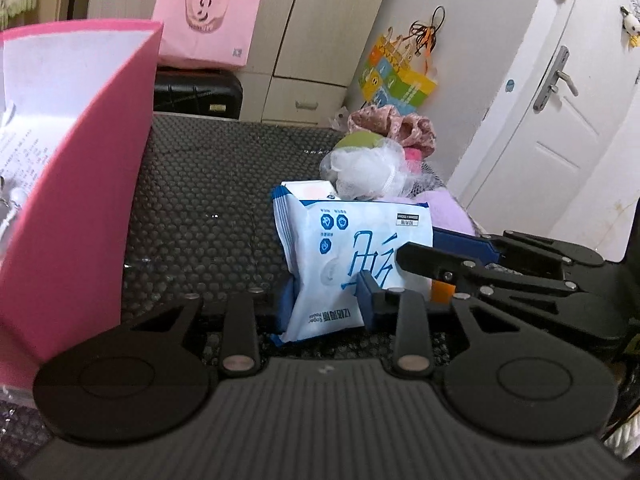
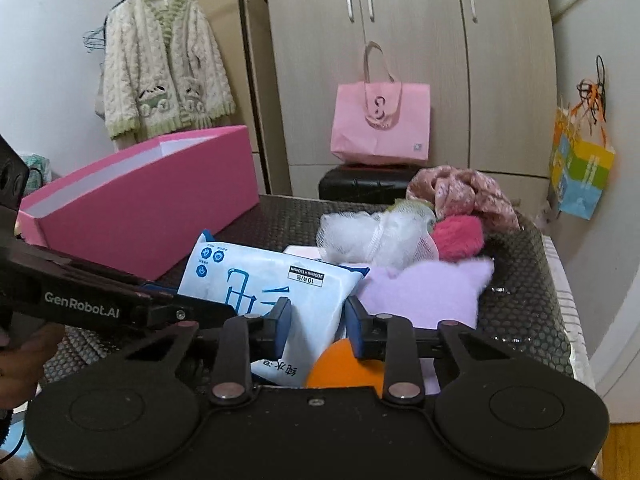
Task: Organize soft objects
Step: 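Move the left gripper to the blue-and-white wipes pack and grasp it, then lift the wipes pack with the left gripper and carry it over the box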
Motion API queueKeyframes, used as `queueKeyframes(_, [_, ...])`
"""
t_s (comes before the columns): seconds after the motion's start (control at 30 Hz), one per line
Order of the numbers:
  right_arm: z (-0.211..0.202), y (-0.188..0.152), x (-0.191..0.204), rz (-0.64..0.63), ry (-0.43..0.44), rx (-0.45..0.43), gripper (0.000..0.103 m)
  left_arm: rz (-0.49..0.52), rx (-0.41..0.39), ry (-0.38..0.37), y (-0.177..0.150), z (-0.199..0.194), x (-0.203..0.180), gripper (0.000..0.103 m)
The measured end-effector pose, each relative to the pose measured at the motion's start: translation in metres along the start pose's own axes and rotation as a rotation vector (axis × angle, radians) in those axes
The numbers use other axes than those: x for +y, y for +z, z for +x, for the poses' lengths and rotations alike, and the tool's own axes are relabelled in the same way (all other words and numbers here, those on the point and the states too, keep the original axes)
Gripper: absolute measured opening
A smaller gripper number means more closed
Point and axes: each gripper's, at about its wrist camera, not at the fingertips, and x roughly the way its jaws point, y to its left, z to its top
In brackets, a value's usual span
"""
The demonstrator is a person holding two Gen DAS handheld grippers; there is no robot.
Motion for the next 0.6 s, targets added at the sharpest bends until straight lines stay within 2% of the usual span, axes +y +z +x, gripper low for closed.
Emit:
queueKeyframes(0.23, [-0.024, 0.01, 0.012, -0.056, 0.008, -0.09, 0.034, 0.016, -0.034, -0.028, -0.001, -0.019, -0.005, 0.031])
queueKeyframes(0.37, [-0.032, 0.015, 0.02, -0.069, 0.015, -0.094, 0.034, 0.03, -0.067, -0.019, -0.001, -0.035, -0.004, 0.031])
queueKeyframes(0.6, [-0.033, 0.009, 0.03, -0.055, 0.034, -0.065, 0.033, 0.04, -0.064, 0.016, -0.005, -0.047, -0.002, 0.031])
